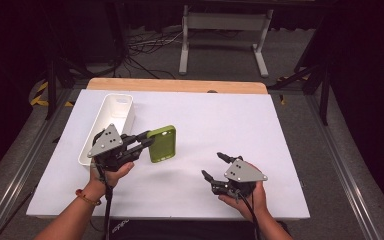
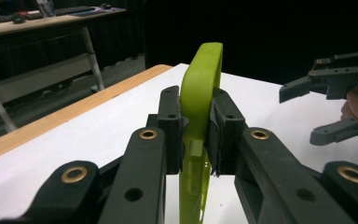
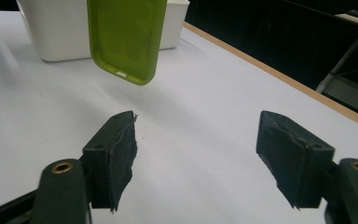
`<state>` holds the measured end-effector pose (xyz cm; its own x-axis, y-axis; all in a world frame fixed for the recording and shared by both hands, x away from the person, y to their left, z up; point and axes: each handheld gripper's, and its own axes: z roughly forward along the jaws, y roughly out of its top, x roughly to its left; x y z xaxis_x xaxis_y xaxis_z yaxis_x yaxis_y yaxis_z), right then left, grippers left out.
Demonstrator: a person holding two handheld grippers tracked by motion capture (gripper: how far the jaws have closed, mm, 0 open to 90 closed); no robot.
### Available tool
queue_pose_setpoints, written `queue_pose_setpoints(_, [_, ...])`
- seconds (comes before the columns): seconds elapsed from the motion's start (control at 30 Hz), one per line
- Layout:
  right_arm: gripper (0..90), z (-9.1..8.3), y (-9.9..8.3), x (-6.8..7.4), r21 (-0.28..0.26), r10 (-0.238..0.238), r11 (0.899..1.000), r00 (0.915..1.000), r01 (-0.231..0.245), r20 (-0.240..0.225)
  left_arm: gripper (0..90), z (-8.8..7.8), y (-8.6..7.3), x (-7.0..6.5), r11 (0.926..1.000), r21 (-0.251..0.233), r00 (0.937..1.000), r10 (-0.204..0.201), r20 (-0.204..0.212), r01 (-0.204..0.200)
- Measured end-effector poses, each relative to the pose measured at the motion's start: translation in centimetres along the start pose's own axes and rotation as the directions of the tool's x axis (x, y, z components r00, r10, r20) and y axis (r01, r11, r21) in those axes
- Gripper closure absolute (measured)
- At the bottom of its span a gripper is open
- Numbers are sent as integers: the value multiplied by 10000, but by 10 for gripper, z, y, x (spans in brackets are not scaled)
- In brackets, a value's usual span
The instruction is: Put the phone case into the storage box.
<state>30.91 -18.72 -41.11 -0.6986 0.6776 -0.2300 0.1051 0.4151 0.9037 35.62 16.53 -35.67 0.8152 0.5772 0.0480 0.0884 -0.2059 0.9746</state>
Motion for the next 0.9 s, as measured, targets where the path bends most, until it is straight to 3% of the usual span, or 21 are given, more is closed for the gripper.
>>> queue_pose_setpoints(0.33, [197, 0, -15, 5, 63, -171, 9998, 9999, 171, 22, 777, -14, 4, 8, 9996, -117, 9996, 239, -173, -241])
queue_pose_setpoints(0.6, [174, 1, -18, 1, 82, -123, 9999, 9998, 121, 167, 777, -23, 9, 15, 9985, -389, 9988, 372, -319, -384])
queue_pose_setpoints(0.9, [134, 1, -19, -1, -88, -75, 9999, 9999, 76, 132, 777, -28, 14, 24, 9984, -356, 9988, 433, -231, -441])
